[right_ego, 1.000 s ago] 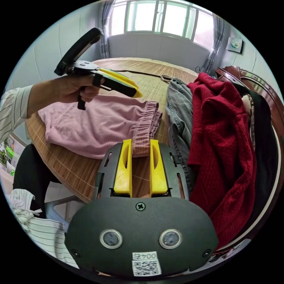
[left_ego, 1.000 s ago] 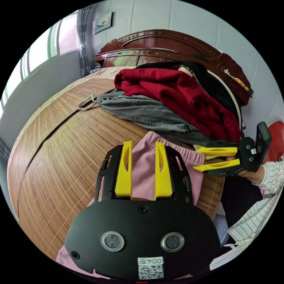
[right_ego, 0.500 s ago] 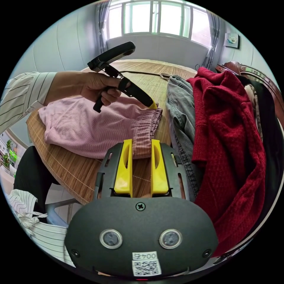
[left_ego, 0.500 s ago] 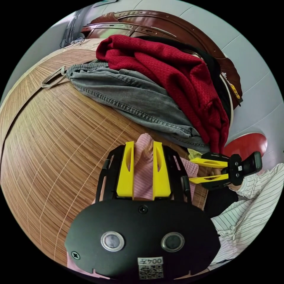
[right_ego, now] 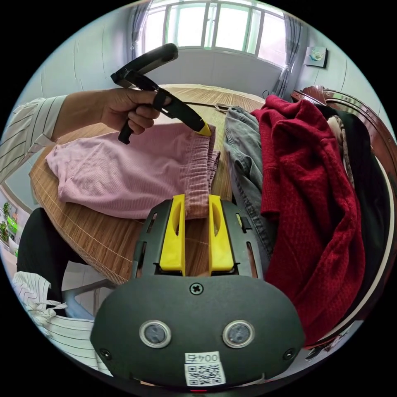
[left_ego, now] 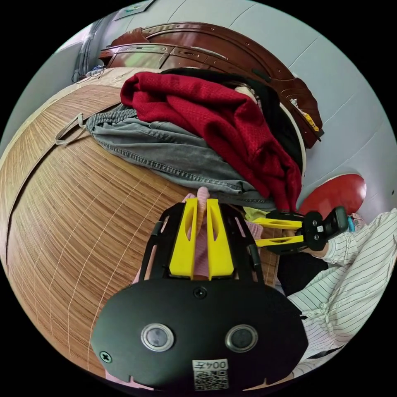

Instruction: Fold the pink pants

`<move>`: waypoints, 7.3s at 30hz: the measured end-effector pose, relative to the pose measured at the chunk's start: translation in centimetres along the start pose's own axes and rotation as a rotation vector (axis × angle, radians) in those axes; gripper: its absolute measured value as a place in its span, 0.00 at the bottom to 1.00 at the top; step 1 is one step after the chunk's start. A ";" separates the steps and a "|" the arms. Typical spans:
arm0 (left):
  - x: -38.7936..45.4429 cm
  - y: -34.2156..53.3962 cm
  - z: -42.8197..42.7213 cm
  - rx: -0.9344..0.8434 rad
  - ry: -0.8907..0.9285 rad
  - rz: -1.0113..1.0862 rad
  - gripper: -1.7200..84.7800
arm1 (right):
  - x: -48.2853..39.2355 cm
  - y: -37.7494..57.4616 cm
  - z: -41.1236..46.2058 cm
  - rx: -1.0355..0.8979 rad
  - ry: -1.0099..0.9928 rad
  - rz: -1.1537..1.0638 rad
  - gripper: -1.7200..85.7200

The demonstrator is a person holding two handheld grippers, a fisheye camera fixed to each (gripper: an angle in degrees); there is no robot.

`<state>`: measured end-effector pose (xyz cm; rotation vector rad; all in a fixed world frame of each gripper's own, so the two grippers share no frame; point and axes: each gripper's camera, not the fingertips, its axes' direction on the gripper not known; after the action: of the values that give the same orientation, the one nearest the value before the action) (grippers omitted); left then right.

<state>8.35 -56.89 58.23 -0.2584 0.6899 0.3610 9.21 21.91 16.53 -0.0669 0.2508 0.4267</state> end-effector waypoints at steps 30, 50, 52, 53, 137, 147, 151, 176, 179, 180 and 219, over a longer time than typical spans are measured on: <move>-2.1 87.8 -6.3 0.498 -0.635 -1.053 0.04 | -45.5 -25.9 -3.3 0.130 -0.562 -0.601 0.14; -11.8 109.0 13.9 0.561 -0.361 -1.237 0.13 | -81.4 -39.9 8.0 -0.068 -0.413 -1.000 0.13; -12.5 110.0 15.8 0.572 -0.345 -1.247 0.13 | -81.5 -41.1 8.3 -0.076 -0.408 -0.971 0.08; -13.2 110.5 17.0 0.570 -0.327 -1.255 0.14 | -81.6 -41.8 8.5 -0.094 -0.418 -0.967 0.08; -33.6 114.8 34.5 0.663 -0.045 -1.546 0.07 | 1.9 -34.6 22.8 -0.744 -0.472 -0.343 0.06; -42.4 111.9 37.5 0.868 0.087 -1.610 0.11 | 5.1 -37.8 29.9 -0.721 -0.339 -0.283 0.08; -42.7 112.4 37.3 1.091 0.182 -1.499 0.28 | 7.3 -38.0 26.6 -0.515 -0.358 -0.163 0.12; -35.7 113.3 27.5 0.248 -0.470 -1.087 0.36 | -18.7 -21.8 14.0 -0.083 -0.244 -0.347 0.13; -35.7 113.1 27.5 0.342 -0.511 -1.079 0.37 | -19.2 -20.5 13.0 -0.065 -0.213 -0.341 0.13; -35.9 113.0 27.4 0.347 -0.518 -1.079 0.36 | -19.3 -20.2 12.7 -0.060 -0.215 -0.335 0.12; -34.9 116.2 2.5 0.036 -0.396 -1.249 0.16 | -19.0 -20.9 7.9 -0.138 -0.263 -0.605 0.11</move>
<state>-62.31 41.10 69.99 -0.5116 0.0561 -0.7804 2.97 -3.81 29.27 -0.2136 -0.0638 -0.1517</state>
